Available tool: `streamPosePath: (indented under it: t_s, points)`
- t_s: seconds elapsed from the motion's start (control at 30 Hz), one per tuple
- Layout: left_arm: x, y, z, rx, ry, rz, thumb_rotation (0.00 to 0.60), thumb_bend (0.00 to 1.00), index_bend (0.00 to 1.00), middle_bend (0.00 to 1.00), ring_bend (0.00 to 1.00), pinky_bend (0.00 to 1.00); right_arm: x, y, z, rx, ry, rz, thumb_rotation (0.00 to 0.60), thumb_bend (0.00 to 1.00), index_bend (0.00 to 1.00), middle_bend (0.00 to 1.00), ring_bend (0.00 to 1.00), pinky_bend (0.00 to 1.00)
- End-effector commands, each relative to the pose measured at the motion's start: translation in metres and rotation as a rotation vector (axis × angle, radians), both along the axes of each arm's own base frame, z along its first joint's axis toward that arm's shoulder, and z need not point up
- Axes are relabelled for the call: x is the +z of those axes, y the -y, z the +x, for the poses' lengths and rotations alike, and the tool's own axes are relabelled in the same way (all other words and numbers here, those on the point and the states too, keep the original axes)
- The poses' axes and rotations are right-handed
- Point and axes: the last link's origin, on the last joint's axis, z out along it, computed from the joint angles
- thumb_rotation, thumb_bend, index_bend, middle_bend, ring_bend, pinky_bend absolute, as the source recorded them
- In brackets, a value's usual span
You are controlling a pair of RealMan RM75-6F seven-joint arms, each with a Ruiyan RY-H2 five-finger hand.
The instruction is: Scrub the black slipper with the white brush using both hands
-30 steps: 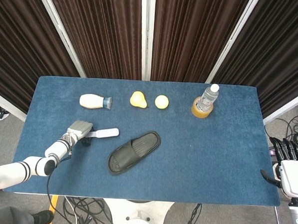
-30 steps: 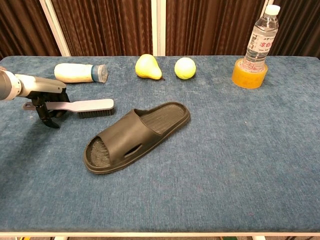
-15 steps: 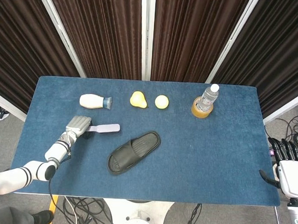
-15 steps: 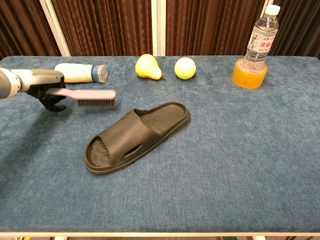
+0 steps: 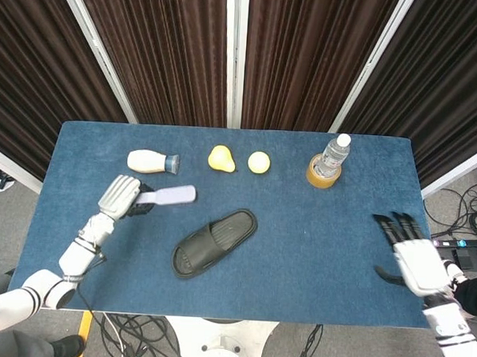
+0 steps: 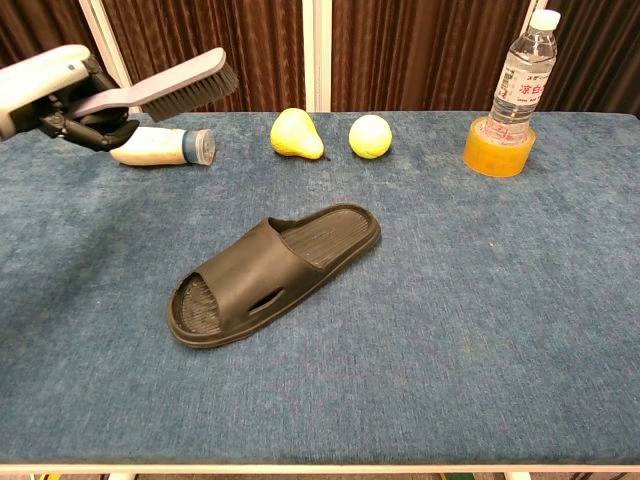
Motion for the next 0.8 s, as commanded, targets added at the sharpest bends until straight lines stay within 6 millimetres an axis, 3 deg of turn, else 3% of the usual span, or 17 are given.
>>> streamPosePath:
  t_s: [0.03, 0.17, 0.37, 0.63, 0.8]
  points:
    - [-0.005, 0.034, -0.007, -0.132, -0.059, 0.007, 0.6, 0.54, 1.0, 1.0, 1.0, 1.0, -0.035, 0.037, 0.051, 0.139, -0.002, 0.181, 0.6, 0.11, 0.0, 0.11, 0.0, 0.0]
    - [-0.008, 0.056, -0.011, -0.186, -0.088, -0.008, 0.6, 0.54, 1.0, 1.0, 1.0, 1.0, -0.079, 0.075, 0.099, 0.219, -0.047, 0.326, 0.6, 0.1, 0.0, 0.08, 0.0, 0.0]
    - [-0.015, 0.075, -0.019, -0.213, -0.136, -0.011, 0.6, 0.54, 1.0, 1.0, 1.0, 1.0, -0.14, 0.11, 0.147, 0.276, -0.145, 0.454, 0.6, 0.07, 0.0, 0.03, 0.0, 0.0]
    - [-0.027, 0.079, -0.023, -0.203, -0.184, -0.022, 0.6, 0.54, 1.0, 1.0, 1.0, 1.0, -0.212, 0.134, 0.181, 0.301, -0.281, 0.534, 0.6, 0.06, 0.0, 0.0, 0.0, 0.0]
    - [-0.03, 0.08, -0.02, -0.209, -0.184, -0.029, 0.6, 0.54, 1.0, 1.0, 1.0, 1.0, -0.236, 0.142, 0.192, 0.302, -0.331, 0.528, 0.6, 0.06, 0.0, 0.0, 0.0, 0.0]
